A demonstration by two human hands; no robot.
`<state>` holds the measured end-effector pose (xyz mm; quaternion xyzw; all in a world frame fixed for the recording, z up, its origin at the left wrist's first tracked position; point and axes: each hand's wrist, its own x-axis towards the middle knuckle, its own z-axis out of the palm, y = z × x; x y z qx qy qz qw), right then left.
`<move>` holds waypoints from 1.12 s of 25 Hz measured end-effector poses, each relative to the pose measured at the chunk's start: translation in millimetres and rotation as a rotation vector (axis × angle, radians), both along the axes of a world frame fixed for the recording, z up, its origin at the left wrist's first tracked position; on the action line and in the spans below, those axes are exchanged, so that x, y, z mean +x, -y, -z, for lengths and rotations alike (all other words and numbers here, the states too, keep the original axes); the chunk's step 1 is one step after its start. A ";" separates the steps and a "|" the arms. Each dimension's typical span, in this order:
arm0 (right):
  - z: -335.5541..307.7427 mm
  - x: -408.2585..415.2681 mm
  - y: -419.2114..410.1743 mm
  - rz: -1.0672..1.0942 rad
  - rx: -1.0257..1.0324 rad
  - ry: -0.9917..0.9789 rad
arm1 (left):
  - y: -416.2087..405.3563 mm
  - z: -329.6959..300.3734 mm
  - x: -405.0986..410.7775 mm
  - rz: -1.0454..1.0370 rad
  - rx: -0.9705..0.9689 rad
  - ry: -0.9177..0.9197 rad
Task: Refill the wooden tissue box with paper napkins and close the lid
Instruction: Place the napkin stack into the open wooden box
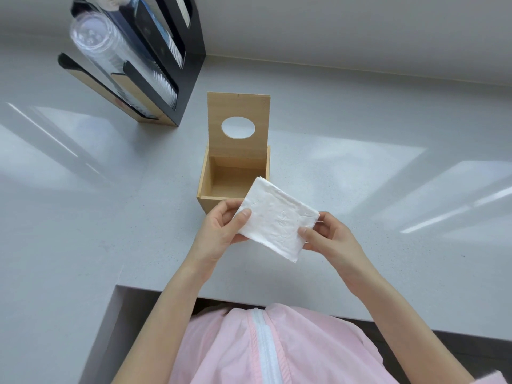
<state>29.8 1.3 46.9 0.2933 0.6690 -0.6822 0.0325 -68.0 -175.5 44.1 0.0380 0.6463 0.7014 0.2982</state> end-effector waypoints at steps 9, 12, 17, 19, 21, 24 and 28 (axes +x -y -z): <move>-23.6 -72.6 9.1 -0.044 0.296 -0.098 | 13.7 -11.8 -54.2 -0.152 -0.358 -0.383; -24.0 -93.0 11.1 -0.045 0.411 -0.065 | 16.6 -9.7 -70.3 -0.147 -0.460 -0.452; -19.1 -110.5 19.0 -0.112 0.680 -0.064 | 17.7 -3.7 -82.7 -0.066 -0.638 -0.642; -17.8 -115.8 22.8 -0.144 0.789 -0.061 | 17.5 -3.1 -88.0 -0.017 -0.721 -0.692; -18.0 -121.2 26.5 -0.191 0.928 -0.036 | 16.7 -4.2 -91.9 0.022 -0.819 -0.774; -18.6 -126.3 31.4 -0.266 1.150 0.000 | 14.9 -3.5 -91.4 0.087 -0.893 -0.925; -14.3 -134.9 34.8 -0.399 1.314 0.045 | 12.7 -3.1 -95.4 0.213 -0.907 -1.027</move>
